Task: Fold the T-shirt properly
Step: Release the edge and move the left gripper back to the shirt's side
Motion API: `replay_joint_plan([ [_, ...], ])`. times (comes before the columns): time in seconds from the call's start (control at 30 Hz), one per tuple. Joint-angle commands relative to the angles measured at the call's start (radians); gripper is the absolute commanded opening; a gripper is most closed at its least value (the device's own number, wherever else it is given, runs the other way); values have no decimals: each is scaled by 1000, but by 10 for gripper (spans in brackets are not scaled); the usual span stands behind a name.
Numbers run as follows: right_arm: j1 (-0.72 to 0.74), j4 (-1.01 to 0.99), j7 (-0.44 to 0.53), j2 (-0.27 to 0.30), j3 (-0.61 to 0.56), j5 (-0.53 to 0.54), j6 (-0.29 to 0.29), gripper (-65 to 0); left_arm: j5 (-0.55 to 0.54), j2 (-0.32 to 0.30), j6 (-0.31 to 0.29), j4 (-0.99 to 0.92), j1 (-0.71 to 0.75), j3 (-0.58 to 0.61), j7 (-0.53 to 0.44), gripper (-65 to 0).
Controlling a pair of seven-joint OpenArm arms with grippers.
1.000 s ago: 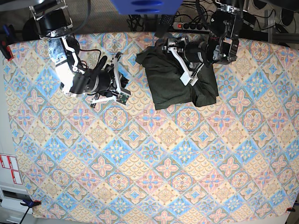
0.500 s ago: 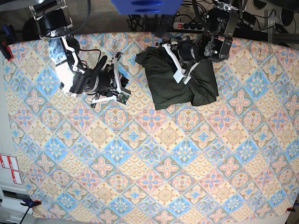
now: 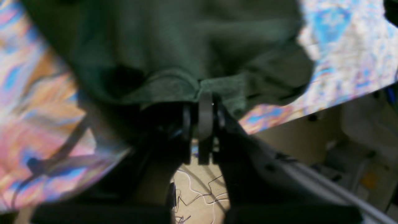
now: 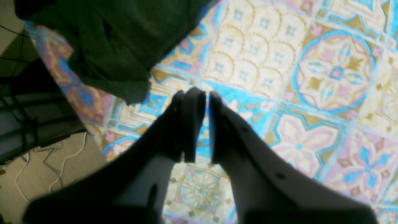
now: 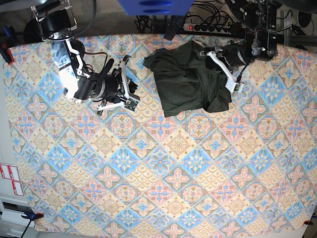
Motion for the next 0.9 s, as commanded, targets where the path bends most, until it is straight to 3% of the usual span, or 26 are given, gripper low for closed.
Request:
replay_joint_plan([
  [0.0,13,20,14,7,6,9,3,-590,-12,-12,-1,18,4,-50,-10,-650],
  [0.2,13,20,14,7,6,9,3,-590,-12,-42,-1,16,47,-117,-2,-650],
  [0.33,13,20,14,7,6,9,3,-590,-11,-81,-1,13,73,-117,-7,-650],
  [0.6,14,20,14,7,6,9,3,-590,-18,-95,-2,25,71,-111,32,-635],
  [0.7,14,21,14,7,6,9,3,-590,-89,-98,-2,64,70,-119,79,-600],
  [0.87,14,21,14,7,6,9,3,-590,-252,-168,-2,113,68,-122,78,-562],
])
